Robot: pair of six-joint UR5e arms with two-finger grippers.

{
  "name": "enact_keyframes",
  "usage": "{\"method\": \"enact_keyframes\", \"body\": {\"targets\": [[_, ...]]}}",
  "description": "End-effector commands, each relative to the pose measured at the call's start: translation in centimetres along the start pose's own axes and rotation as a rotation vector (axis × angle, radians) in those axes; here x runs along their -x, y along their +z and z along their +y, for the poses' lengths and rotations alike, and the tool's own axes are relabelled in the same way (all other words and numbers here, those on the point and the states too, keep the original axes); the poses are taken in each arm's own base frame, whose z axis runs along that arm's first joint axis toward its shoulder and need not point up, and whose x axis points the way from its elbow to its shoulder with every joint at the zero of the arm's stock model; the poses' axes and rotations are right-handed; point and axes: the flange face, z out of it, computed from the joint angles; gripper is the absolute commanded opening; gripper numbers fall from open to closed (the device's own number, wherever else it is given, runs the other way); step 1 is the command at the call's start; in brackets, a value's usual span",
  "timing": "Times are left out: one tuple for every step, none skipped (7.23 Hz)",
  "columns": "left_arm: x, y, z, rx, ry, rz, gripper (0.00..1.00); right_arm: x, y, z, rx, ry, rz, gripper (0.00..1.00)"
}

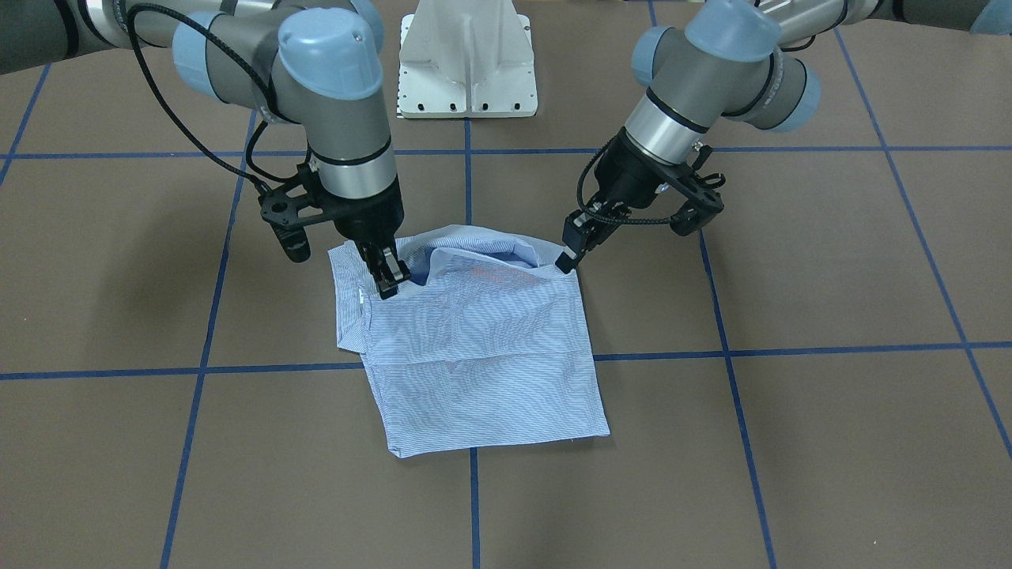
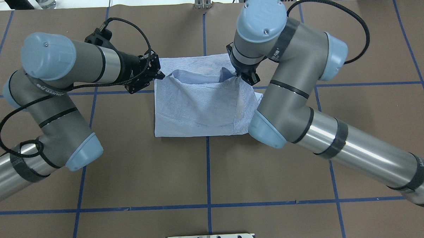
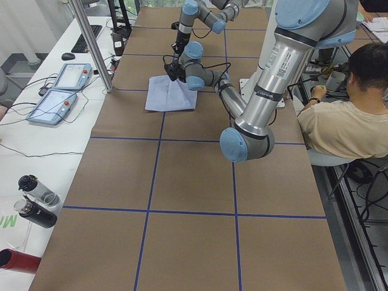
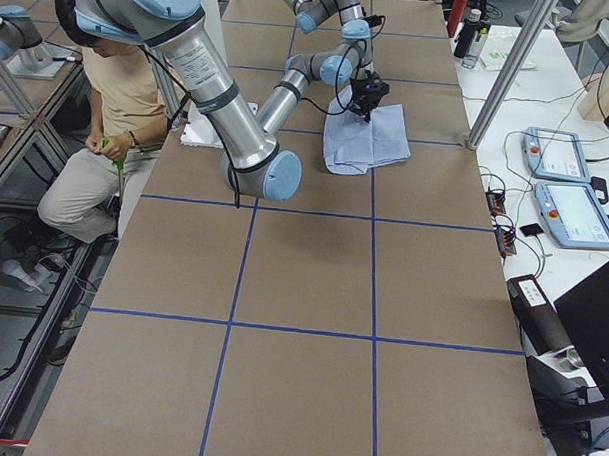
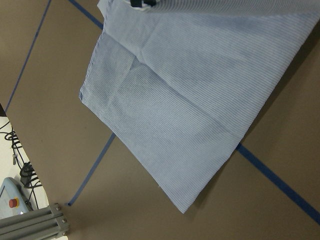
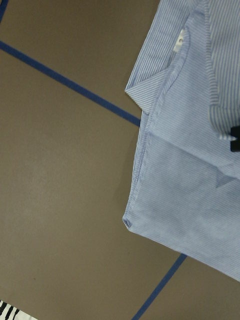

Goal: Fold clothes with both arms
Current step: 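Lift the near edge with both grippers and fold it over toward the far edge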

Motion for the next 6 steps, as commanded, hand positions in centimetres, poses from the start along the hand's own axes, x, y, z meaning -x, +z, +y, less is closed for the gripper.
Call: {"method": "enact_keyframes", "body": {"targets": [[-0.3, 3.7, -4.7, -0.042, -0.008, 0.010, 0.00, 5.0, 3.6, -2.4, -0.001, -0.020, 0.011, 0.00], [-0.5, 5.2, -6.4, -0.059, -0.006, 0.008, 0.00, 5.6, 5.9, -3.2, -0.003, -0.023, 0.013, 0.00], [-0.8, 6.3, -7.1, -0.069, 0.018, -0.006, 0.00, 6.7, 6.9, -2.8, -0.008, -0.043, 0.036, 0.00], [-1.5, 7.8, -7.3, -0.073, 0.027, -0.021, 0.00, 7.1, 8.3, -3.0, -0.014, -0.055, 0.058, 0.00], [-1.6, 9.5, -8.1, -0.076, 0.032, -0.023, 0.00, 7.3, 9.7, -3.5, -0.008, -0.072, 0.044, 0.00], [-1.0, 11.3, -9.1, -0.084, 0.040, -0.025, 0.00, 7.3, 10.5, -3.9, -0.013, -0.100, 0.054, 0.00]]}}
